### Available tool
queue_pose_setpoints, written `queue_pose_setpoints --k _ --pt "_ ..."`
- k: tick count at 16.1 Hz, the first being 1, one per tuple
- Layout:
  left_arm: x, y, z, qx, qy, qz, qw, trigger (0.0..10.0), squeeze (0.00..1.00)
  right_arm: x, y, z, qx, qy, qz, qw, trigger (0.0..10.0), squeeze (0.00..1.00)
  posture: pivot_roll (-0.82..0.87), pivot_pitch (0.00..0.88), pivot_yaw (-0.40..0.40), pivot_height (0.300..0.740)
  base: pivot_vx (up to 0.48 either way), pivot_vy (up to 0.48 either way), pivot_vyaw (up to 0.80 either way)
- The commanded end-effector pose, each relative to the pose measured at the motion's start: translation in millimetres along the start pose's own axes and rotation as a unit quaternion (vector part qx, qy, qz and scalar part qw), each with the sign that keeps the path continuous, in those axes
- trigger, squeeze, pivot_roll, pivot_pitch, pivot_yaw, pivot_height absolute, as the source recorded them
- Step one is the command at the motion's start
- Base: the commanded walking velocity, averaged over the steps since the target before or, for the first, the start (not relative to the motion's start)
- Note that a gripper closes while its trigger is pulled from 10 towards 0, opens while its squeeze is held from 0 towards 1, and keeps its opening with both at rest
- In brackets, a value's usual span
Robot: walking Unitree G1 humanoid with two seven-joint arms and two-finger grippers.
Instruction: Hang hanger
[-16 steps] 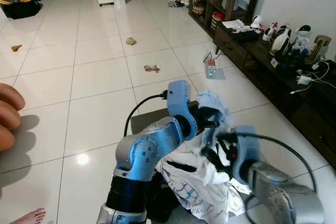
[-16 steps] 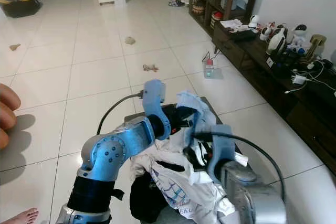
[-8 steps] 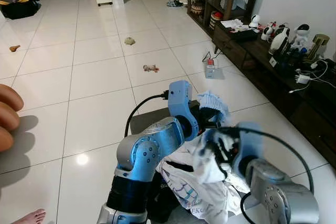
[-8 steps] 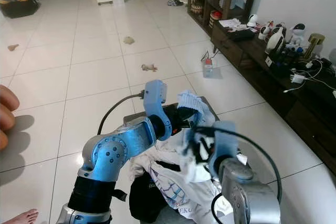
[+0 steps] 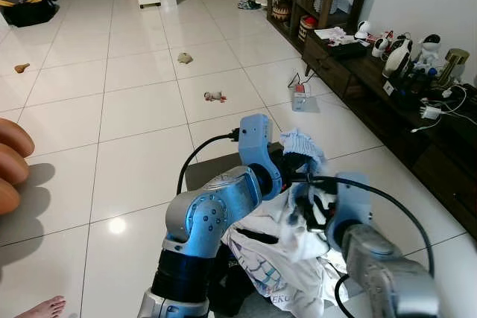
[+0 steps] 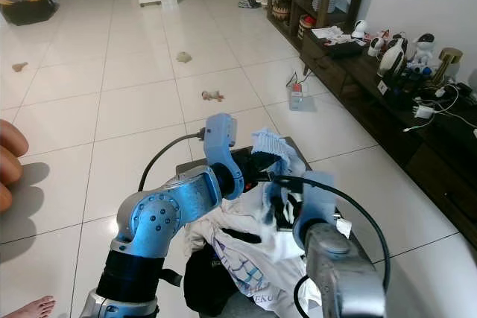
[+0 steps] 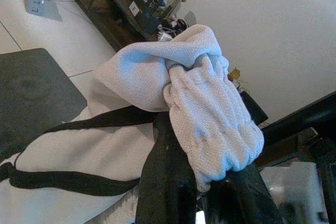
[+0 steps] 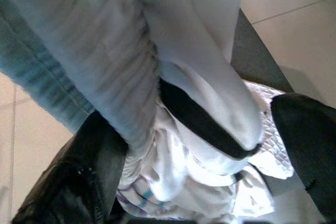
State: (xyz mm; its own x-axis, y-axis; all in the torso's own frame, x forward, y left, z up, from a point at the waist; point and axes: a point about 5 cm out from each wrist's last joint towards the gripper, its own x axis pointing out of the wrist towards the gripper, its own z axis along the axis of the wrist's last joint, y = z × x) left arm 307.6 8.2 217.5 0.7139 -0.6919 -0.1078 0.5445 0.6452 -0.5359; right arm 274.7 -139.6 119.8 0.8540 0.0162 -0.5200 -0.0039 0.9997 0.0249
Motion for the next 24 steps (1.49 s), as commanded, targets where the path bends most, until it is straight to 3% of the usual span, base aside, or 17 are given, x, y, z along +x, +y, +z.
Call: queue_pose_setpoints --k 1,3,5,6,9,13,14,15,16,17,18,19,20,21,22,24 --pt "7.4 -26.2 3 -0.024 -0.018 -0.045 0.999 0.0 0.0 4.2 -1.5 -6 -0.02 0.006 -0.015 1.0 10.0 0.0 -0.01 0.105 0.02 0.74 0.0 0.0 0.0" --pt "7.4 -26.5 4 -0.024 -0.019 -0.046 0.998 0.0 0.0 11.8 -7.9 -9 -0.034 0.002 -0.045 0.998 10.0 0.0 0.0 0.105 0.02 0.74 0.0 0.0 0.0" --pt "6.8 -25.9 4 -0.024 -0.018 -0.046 0.998 0.0 0.0 15.1 -15.4 1 -0.007 -0.036 -0.08 0.996 10.0 0.0 0.0 0.105 0.02 0.74 0.0 0.0 0.0" --pt "6.7 -25.8 4 -0.024 -0.018 -0.046 0.998 0.0 0.0 15.0 -15.6 2 -0.005 -0.041 -0.081 0.996 10.0 0.0 0.0 0.105 0.02 0.74 0.0 0.0 0.0" --pt "7.1 -28.0 -1 -0.023 -0.008 -0.054 0.998 0.0 0.0 9.8 -8.9 24 0.023 -0.127 -0.053 0.99 10.0 0.0 -0.01 0.105 0.022 0.74 0.0 0.0 0.0" --pt "7.1 -27.2 -1 -0.022 -0.006 -0.053 0.998 0.0 0.0 7.1 -6.1 21 0.015 -0.132 -0.036 0.99 10.0 0.0 -0.01 0.105 0.022 0.74 0.0 0.0 0.0" --pt "7.2 -26.9 -1 -0.022 -0.005 -0.053 0.998 0.0 0.0 8.6 -11.6 16 0.004 -0.124 -0.053 0.991 8.4 0.0 -0.01 0.105 0.023 0.74 0.0 0.0 0.0" --pt "7.2 -26.9 -1 -0.021 -0.004 -0.053 0.998 0.0 0.0 9.5 -16.3 13 -0.004 -0.117 -0.069 0.991 1.3 0.0 -0.01 0.105 0.023 0.74 0.0 0.0 0.0" --pt "7.1 -26.6 -2 -0.021 -0.003 -0.053 0.998 0.0 0.0 10.1 -18.4 11 -0.01 -0.11 -0.075 0.991 0.0 0.0 -0.01 0.105 0.023 0.74 0.0 0.0 0.0" --pt "7.1 -26.1 -2 -0.02 -0.002 -0.052 0.998 0.0 0.0 10.9 -22.6 5 -0.034 -0.086 -0.084 0.992 0.0 0.0 -0.01 0.105 0.024 0.74 0.0 0.0 0.0" --pt "7.0 -25.7 -2 -0.02 -0.002 -0.052 0.998 0.0 0.0 11.5 -25.7 -2 -0.056 -0.06 -0.089 0.993 2.6 0.0 -0.01 0.105 0.024 0.74 0.0 0.0 0.0" --pt "6.9 -25.7 -3 -0.02 -0.002 -0.052 0.998 0.0 0.0 11.1 -27.0 -4 -0.051 -0.058 -0.09 0.993 4.4 0.0 -0.01 0.106 0.024 0.74 0.0 0.0 0.0" --pt "6.9 -25.6 -3 -0.02 -0.001 -0.051 0.998 0.0 0.0 10.6 -27.1 -3 -0.047 -0.062 -0.091 0.993 0.0 0.0 -0.01 0.106 0.024 0.74 0.0 0.0 0.0" --pt "6.9 -25.7 -3 -0.019 -0.001 -0.051 0.998 0.0 0.0 10.5 -26.7 -3 -0.049 -0.062 -0.091 0.993 0.0 0.0 -0.01 0.106 0.024 0.74 0.0 0.0 0.0" --pt "7.0 -25.6 -3 -0.019 -0.001 -0.051 0.999 0.0 0.0 10.4 -26.5 -3 -0.05 -0.061 -0.09 0.993 1.1 0.0 -0.01 0.106 0.024 0.74 0.0 0.0 0.0" --pt "7.0 -25.1 -4 -0.018 0.0 -0.05 0.999 0.0 0.0 9.6 -26.7 0 -0.051 -0.066 -0.092 0.992 1.0 0.0 -0.01 0.107 0.025 0.74 0.0 0.0 0.0"
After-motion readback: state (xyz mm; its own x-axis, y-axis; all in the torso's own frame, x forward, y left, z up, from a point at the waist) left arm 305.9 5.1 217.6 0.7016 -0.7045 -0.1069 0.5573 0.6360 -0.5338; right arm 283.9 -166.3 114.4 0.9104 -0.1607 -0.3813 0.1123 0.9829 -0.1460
